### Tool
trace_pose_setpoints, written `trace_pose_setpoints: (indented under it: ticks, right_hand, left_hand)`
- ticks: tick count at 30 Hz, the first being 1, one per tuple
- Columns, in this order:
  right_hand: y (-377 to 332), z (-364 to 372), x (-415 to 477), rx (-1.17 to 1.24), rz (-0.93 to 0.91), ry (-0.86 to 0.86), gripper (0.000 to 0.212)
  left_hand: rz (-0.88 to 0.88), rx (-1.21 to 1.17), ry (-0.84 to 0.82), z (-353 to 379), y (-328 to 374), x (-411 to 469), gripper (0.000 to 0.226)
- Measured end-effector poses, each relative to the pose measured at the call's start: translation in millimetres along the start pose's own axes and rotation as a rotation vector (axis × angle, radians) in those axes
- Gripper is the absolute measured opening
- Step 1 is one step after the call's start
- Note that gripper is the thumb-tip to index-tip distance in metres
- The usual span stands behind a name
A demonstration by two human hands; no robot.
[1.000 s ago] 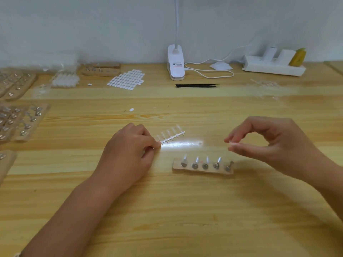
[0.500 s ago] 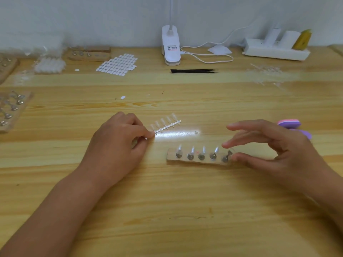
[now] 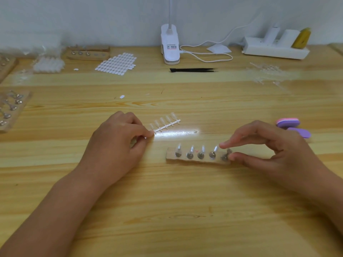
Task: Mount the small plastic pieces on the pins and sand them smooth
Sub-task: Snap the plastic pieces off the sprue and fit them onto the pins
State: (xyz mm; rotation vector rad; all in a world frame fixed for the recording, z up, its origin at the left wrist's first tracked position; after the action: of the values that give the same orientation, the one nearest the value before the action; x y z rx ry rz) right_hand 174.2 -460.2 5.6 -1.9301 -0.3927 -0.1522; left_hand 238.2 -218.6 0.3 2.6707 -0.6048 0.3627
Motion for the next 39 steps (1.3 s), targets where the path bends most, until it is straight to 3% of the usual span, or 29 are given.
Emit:
trace_pose_setpoints:
  ticks: [11,17,26,39]
  right_hand:
    - [3,1,-2,-0.031,-0.002,-0.021,0.025]
    - [-1,0,-2,-0.062,-0.003,-0.035,0.035]
    - [-6,0,-2,-0.311,-0.075,0.028,0.003]
    - [-27,19,-4,-0.625,-0.068,0.114,0.026]
  left_hand:
    - [-0.004,-0.002,-0.004,0,-1,0,0.009]
    - [0.0,-0.002,0.0,0,-1,0,0.008]
    - [-0.006,-0.005,-0.007,0,-2,-1,0.009]
    - [-0.003,0.002,-0.009,0,0,0,0.008]
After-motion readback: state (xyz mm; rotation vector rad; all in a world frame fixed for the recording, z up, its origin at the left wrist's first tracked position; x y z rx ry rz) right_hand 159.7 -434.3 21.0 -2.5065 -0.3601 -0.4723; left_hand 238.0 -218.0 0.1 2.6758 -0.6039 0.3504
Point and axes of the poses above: each hand's wrist, its own x-axis towards the middle knuckle, its own z-axis out of the palm, y = z × x, the point moved 9 cm from there along x, towards the middle knuckle, and after that the axes turned 10 degrees about x, right-handed, at the moved point
